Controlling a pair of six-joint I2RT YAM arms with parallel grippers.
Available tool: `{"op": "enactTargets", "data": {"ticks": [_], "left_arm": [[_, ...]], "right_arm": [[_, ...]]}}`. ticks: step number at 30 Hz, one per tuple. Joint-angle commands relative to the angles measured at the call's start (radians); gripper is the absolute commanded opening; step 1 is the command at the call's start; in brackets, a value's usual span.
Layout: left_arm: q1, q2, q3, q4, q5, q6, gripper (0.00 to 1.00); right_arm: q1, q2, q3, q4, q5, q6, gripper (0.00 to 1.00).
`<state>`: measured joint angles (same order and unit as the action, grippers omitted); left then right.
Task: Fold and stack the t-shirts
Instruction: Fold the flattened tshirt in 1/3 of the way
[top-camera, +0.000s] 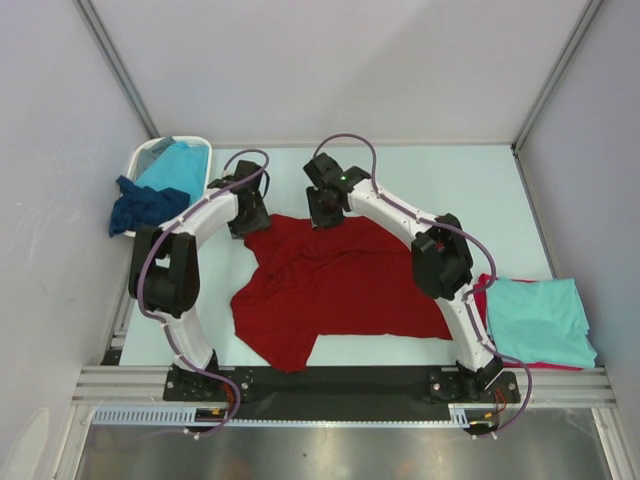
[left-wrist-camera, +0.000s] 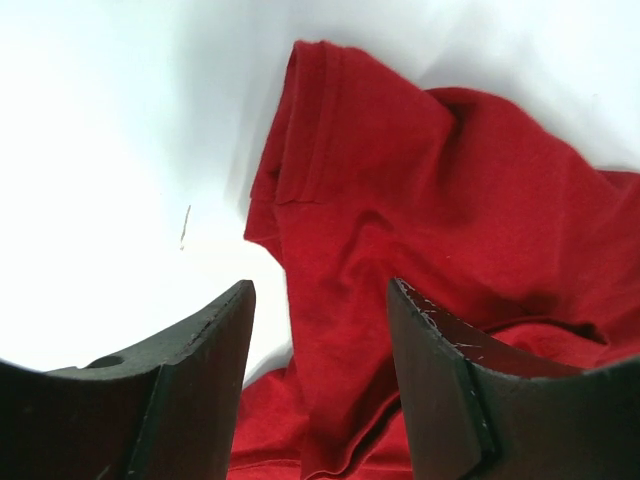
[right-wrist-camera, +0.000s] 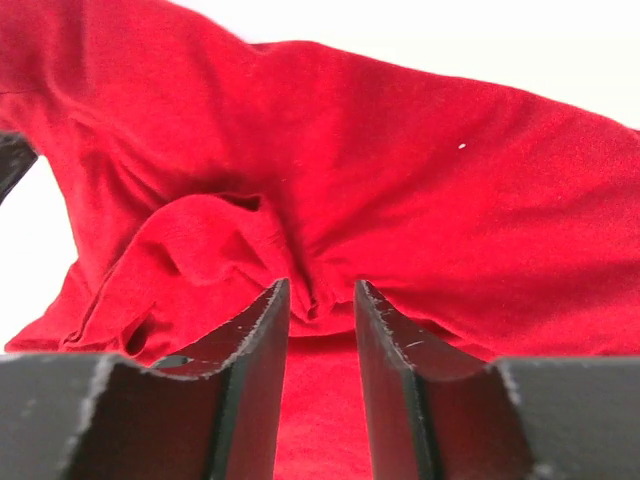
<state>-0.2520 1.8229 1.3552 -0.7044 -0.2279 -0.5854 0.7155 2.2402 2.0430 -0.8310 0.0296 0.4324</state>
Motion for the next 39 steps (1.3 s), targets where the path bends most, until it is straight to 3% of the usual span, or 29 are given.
{"op": "enactTargets", "data": {"ticks": [1, 6, 31, 39], "left_arm": [[0.008, -0.062, -0.021, 0.006, -0.024, -0.014, 0.61], [0.008, -0.073, -0.030, 0.010, -0.019, -0.017, 0.61], [0.007, -0.073, -0.047, 0.022, -0.005, -0.016, 0.62], [0.007, -0.066, -0.050, 0.022, -0.002, -0.017, 0.62]], "right_arm": [[-0.004, 0.021, 0.017, 0.027, -0.010, 0.003, 0.42], [0.025, 0.035, 0.039, 0.024, -0.019, 0.008, 0.47], [0.068, 0.170, 0.192, -0.016, -0.057, 0.003, 0.46], [0.062, 0.180, 0.200, -0.019, -0.054, 0.000, 0.38]]}}
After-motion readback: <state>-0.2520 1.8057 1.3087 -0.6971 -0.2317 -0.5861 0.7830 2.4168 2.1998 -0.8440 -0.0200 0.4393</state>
